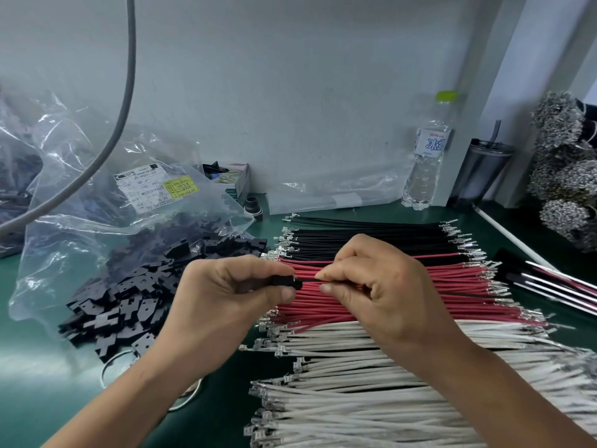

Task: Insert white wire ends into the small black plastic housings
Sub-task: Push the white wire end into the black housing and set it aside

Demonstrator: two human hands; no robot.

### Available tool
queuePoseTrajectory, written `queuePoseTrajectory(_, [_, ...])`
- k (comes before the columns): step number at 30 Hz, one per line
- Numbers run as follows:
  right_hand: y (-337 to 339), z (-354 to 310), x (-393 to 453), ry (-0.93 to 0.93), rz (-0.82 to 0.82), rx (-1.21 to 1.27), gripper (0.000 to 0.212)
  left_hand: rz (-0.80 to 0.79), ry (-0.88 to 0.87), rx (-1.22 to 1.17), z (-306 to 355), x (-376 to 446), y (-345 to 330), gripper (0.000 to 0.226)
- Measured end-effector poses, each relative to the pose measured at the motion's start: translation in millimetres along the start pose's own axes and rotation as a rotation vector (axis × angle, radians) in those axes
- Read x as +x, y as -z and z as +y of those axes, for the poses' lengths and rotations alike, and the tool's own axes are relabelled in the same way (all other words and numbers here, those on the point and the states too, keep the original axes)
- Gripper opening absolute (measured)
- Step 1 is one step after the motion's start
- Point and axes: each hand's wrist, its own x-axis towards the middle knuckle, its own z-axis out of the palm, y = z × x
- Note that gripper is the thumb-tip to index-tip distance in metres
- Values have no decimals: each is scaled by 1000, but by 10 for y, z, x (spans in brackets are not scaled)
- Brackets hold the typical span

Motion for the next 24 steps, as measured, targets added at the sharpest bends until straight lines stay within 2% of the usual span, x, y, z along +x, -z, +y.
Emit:
queuePoseTrajectory(11, [-79,-58,28,-6,70,22,10,49,-77,-5,19,-37,-31,25])
queuePoseTrajectory(19, [-87,-40,22,6,58,12,11,44,-71,52,16,-30,-49,25])
queuePoseTrajectory(21, [-55,-33,49,15,109,-109,9,41,-52,16,31,-16,-69,25])
queuePoseTrajectory(24, [-9,-66,69,102,221,-304,5,147,-2,-32,12,25,-57,24])
